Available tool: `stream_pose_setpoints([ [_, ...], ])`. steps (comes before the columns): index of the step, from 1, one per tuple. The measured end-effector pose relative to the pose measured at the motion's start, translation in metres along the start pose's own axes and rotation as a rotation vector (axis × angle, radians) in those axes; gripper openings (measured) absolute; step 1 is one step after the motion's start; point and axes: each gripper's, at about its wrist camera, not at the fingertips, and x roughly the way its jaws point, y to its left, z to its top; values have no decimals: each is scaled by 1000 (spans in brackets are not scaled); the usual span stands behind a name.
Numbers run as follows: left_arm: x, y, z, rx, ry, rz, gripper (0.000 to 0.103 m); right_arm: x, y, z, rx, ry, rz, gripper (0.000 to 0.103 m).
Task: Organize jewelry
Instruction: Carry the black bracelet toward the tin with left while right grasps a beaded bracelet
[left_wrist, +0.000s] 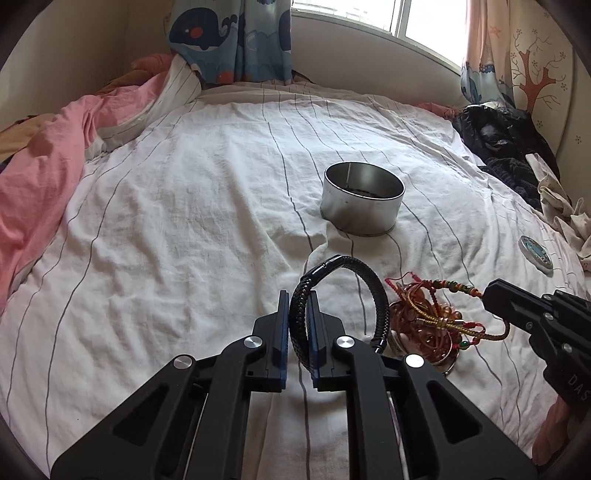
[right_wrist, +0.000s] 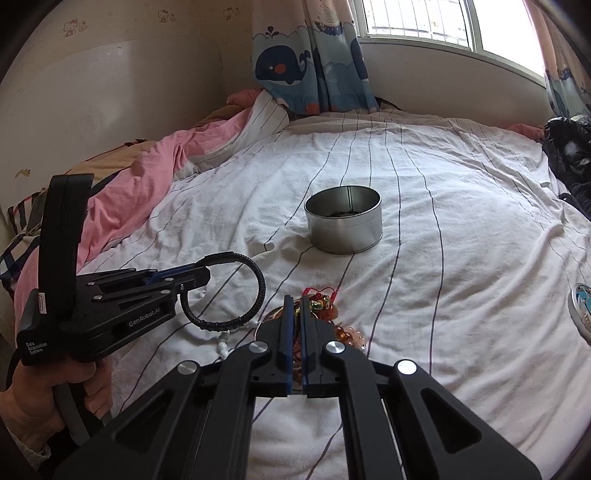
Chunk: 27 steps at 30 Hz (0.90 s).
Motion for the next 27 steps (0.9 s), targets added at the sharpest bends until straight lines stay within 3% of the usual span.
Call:
stream_pose_setpoints([
  [19, -8, -28, 41, -9, -64, -7, 8, -31, -41, 24, 131, -133, 97, 4],
  [20, -7, -29, 43, -6, -65, -7, 8, -28, -42, 25, 131, -111, 112, 4],
  [23, -5, -29, 43, -7, -60, -6, 9, -11, -41, 17, 88, 8, 41, 4],
  [25, -3, -27, 39, -9, -52, -3, 9, 8, -48, 4, 105, 126, 67, 4],
  [27, 0, -25, 36, -12, -41, -2, 9, 14, -51, -9, 119, 155, 56, 5],
])
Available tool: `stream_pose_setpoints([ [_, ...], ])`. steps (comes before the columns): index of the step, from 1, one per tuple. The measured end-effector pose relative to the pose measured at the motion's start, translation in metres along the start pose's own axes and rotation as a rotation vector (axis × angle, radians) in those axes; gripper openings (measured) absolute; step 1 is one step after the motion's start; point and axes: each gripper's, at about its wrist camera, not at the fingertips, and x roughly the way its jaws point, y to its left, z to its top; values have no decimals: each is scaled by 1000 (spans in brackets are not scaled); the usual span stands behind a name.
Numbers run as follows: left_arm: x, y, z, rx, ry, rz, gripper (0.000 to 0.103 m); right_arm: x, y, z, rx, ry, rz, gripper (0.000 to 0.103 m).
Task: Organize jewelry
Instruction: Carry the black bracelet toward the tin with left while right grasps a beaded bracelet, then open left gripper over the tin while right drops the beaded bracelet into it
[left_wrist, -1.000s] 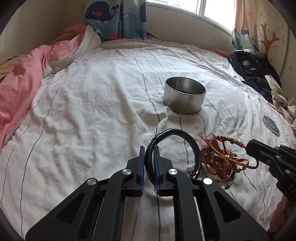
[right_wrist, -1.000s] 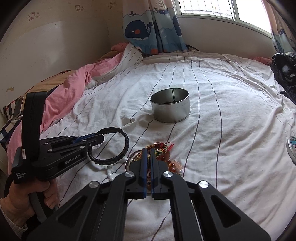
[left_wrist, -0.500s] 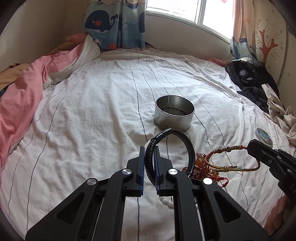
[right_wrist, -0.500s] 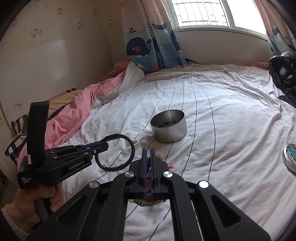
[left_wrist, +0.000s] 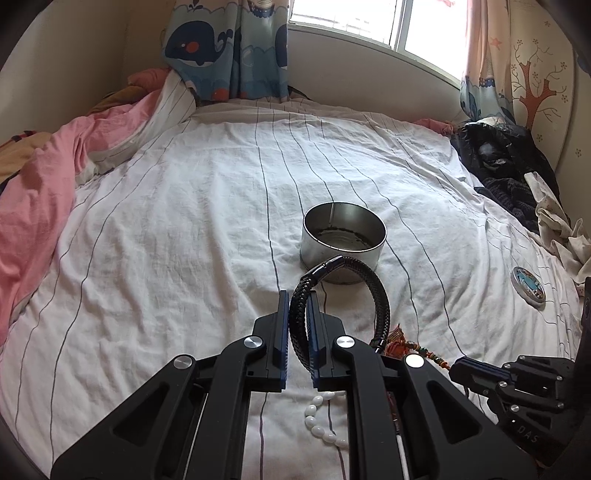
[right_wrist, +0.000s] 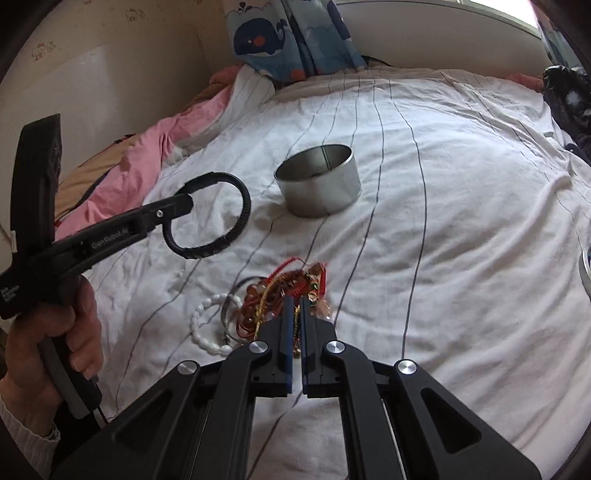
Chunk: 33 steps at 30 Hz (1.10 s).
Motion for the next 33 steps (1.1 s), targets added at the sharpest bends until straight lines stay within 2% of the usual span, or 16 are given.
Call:
stream_pose_setpoints([
  [1, 1, 1, -2, -2, 4, 1, 9, 1, -2, -2, 13, 3, -4, 11],
  [2, 2, 2, -4, -4, 9, 2, 9, 1, -3, -2, 21, -5, -18, 21],
  [3, 3, 3, -5, -7, 13, 1, 9, 0, -3, 0, 22, -18, -40, 43],
  [4, 3, 4, -6, -7, 15, 2, 9, -1, -2, 2, 16, -28, -59, 45],
  [8, 3, 6, -7, -12, 14, 2, 9, 9, -2, 5, -2, 7, -80, 44],
  [11, 3, 7, -7, -13, 14, 1, 9, 27, -5, 5, -2, 58, -97, 37],
  [12, 3, 7, -6, -12, 13, 2, 9, 33, -6, 6, -2, 73, -98, 30],
  [13, 3, 7, -6, -12, 14, 2, 9, 38, -7, 6, 3, 85, -89, 13],
  [14, 4, 7, -6, -11, 15, 2, 9, 40, -7, 7, 5, 94, -76, 8],
  [21, 3, 4, -1, -13, -4, 0, 9, 2, 3, 14, -7, -50, -58, 6],
  [27, 12, -13, 19, -5, -30, -6, 9, -29, 8, 35, 9, -193, -28, 6],
  [33, 40, -29, 45, 1, -30, -5, 8, -38, 3, 54, 33, -235, 33, 6],
])
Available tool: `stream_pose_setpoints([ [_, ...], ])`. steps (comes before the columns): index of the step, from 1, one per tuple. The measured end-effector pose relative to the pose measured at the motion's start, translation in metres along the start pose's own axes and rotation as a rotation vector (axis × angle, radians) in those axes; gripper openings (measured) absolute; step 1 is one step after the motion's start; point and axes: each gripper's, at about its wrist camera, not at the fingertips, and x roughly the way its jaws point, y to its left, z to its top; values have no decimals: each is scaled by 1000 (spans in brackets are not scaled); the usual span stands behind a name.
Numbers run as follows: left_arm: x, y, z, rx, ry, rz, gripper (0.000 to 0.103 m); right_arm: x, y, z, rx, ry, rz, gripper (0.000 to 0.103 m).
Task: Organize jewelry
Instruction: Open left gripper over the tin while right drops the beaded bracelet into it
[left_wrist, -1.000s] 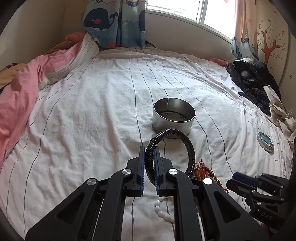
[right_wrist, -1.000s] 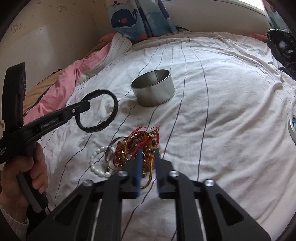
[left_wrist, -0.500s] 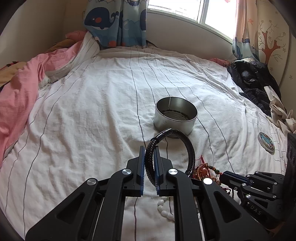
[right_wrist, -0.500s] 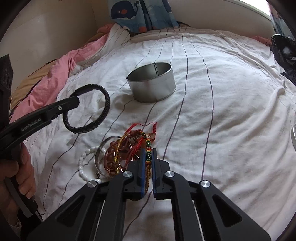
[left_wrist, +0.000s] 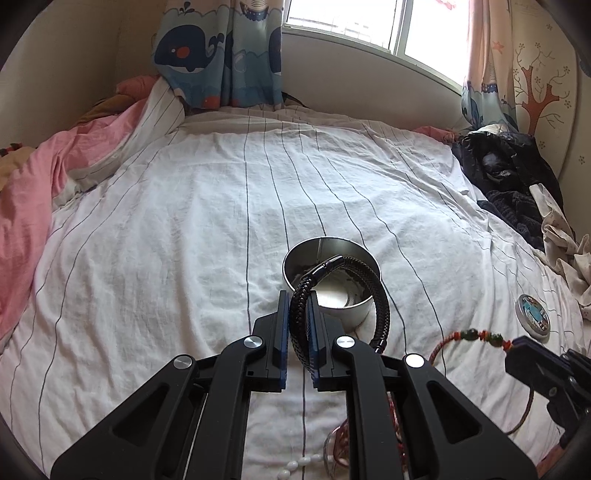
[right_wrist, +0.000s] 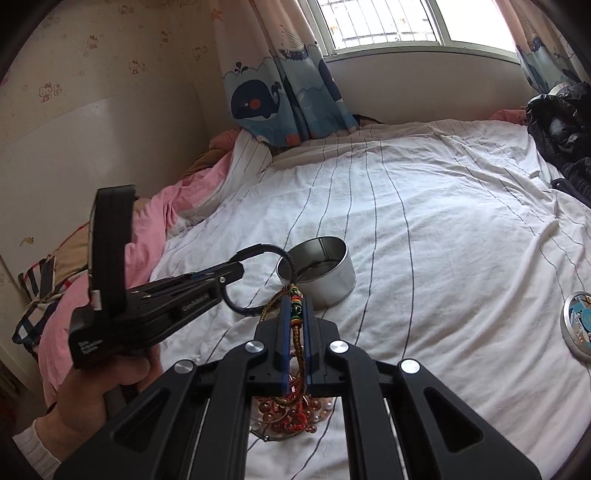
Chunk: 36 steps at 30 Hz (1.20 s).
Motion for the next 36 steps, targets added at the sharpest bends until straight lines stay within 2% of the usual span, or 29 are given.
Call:
stream_pose_setpoints([
  [9, 41, -13, 25, 20, 19, -1, 9, 24, -19, 19, 12, -7, -56, 6],
  [18, 75, -10, 32, 27, 62, -2, 9, 75, -27, 55, 25, -5, -65, 7],
  [21, 80, -8, 33, 27, 67, 12, 16, 97, -27, 60, 38, 6, -62, 7],
  [23, 78, -2, 34, 14, 63, 15, 33, 109, -27, 62, 53, 11, -54, 7],
  [25, 71, 3, 36, 7, 48, 34, 37, 120, -27, 62, 68, 17, -44, 7],
  [29, 54, 12, 36, -11, 25, 57, 39, 142, -27, 57, 91, 37, -27, 7],
  [30, 50, 13, 35, -16, 23, 59, 39, 148, -29, 56, 98, 51, -30, 9],
  [31, 47, 15, 33, -21, 24, 58, 39, 150, -30, 55, 100, 57, -41, 25],
  [32, 44, 16, 31, -24, 26, 56, 39, 150, -30, 54, 99, 57, -52, 32],
  [33, 42, 16, 28, -26, 30, 53, 39, 145, -30, 54, 98, 46, -61, 36],
  [36, 35, 15, 17, -25, 53, 35, 39, 122, -31, 53, 88, 32, -78, 36],
])
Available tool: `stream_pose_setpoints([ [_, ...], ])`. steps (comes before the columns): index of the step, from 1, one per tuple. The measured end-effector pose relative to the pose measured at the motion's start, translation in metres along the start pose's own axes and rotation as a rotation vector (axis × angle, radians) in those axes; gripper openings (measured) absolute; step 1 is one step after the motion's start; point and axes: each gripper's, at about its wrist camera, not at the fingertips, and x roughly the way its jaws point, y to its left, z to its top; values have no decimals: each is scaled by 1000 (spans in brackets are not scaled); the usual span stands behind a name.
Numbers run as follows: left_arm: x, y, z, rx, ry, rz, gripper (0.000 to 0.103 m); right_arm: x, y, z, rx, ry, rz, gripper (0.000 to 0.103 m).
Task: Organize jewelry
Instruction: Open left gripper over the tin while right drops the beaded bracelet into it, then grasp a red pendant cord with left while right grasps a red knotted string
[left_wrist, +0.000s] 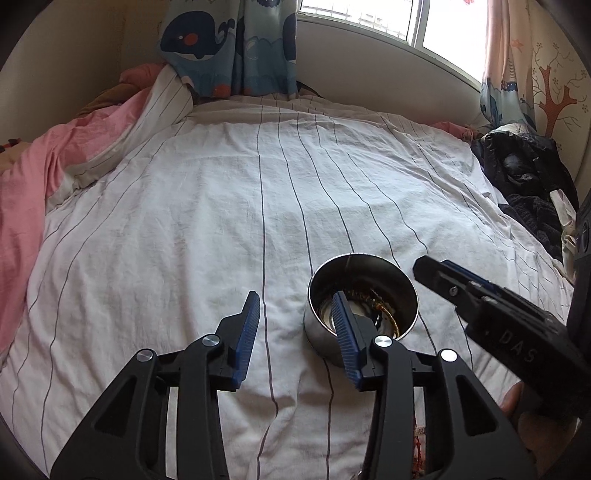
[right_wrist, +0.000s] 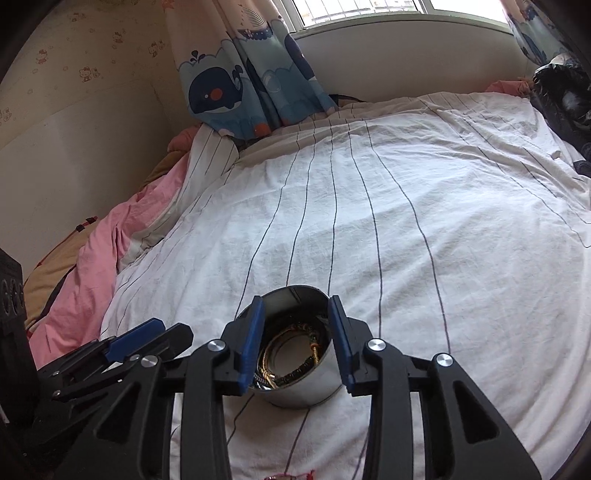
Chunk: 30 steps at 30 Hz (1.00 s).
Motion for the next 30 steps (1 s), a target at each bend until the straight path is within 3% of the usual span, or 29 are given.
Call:
stream_pose_setpoints([
  [8, -14, -23, -51, 106, 104, -94, 39, -65, -13, -48, -37, 61, -52, 34],
  [12, -14, -36, -66, 148, 146, -130, 39, -73, -21, -74, -16, 86, -65, 34],
  [17, -8, -50, -81, 212, 195, -132, 38, -72, -27, -78, 14, 90, -57, 34],
  [18, -5, -50, -84, 215, 205, -133, 34, -72, -26, -78, 10, 89, -56, 34],
  [20, -4, -49, -86, 214, 215, -136, 10, -72, -27, -79, 10, 93, -54, 34],
  [22, -9, -48, -85, 222, 203, -144, 3, -71, -29, -81, 18, 101, -52, 34],
  [30, -32, -12, -57, 111, 121, -118, 2, -62, -15, -90, -26, 159, -4, 34],
])
